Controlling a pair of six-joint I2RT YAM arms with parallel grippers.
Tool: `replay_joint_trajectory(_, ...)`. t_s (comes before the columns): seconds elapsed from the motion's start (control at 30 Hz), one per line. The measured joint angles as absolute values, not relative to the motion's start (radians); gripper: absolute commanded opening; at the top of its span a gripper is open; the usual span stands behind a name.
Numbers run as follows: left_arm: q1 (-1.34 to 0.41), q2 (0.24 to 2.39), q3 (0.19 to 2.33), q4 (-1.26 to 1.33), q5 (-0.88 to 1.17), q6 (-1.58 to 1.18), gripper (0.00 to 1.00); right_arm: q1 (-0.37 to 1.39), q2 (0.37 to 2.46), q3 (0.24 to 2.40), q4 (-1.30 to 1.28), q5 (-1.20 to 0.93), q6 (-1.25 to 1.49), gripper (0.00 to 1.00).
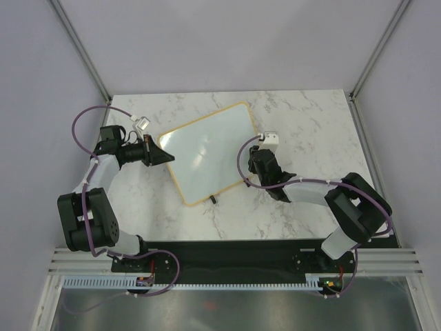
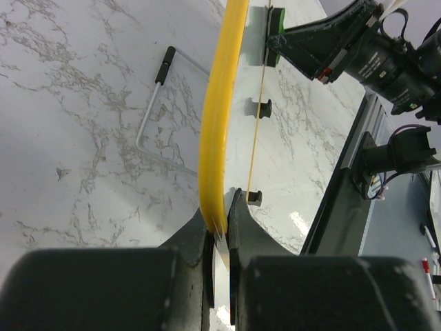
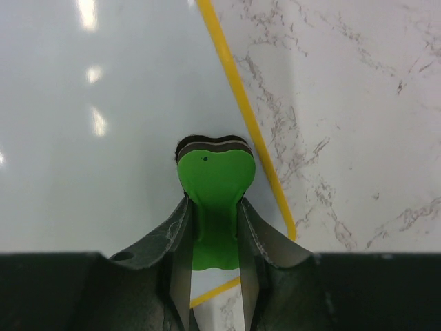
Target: Erase the whiteboard
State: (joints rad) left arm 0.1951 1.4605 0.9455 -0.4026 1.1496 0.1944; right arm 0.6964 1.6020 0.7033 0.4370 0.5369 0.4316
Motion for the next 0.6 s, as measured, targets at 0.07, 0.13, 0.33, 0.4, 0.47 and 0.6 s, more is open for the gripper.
replay_joint_trajectory(0.07,0.195,1.460,0.945,-0.402,1.150,0.194,0.02,0.675,1.602,0.737,0.413,0.530,0.418,0.00)
replay_joint_trajectory(0.13,0.195,1.460,0.945,-0.401,1.150,0.196,0.02,0.643,1.605,0.780,0.403,0.527,0.404,0.00)
replay_joint_trajectory(0.33,0.195,1.460,0.945,-0.406,1.146,0.187,0.02,0.596,1.644,0.846,0.412,0.497,0.378,0.00)
replay_joint_trajectory(0.4,0.197,1.460,0.945,-0.410,1.145,0.187,0.02,0.604,1.644,0.842,0.421,0.501,0.375,0.00)
replay_joint_trajectory(0.47,0.197,1.460,0.945,-0.410,1.146,0.187,0.02,0.623,1.639,0.826,0.436,0.510,0.374,0.00)
replay_joint_trajectory(0.6,0.197,1.460,0.949,-0.411,1.145,0.188,0.02,0.749,1.634,0.805,0.429,0.534,0.343,0.00)
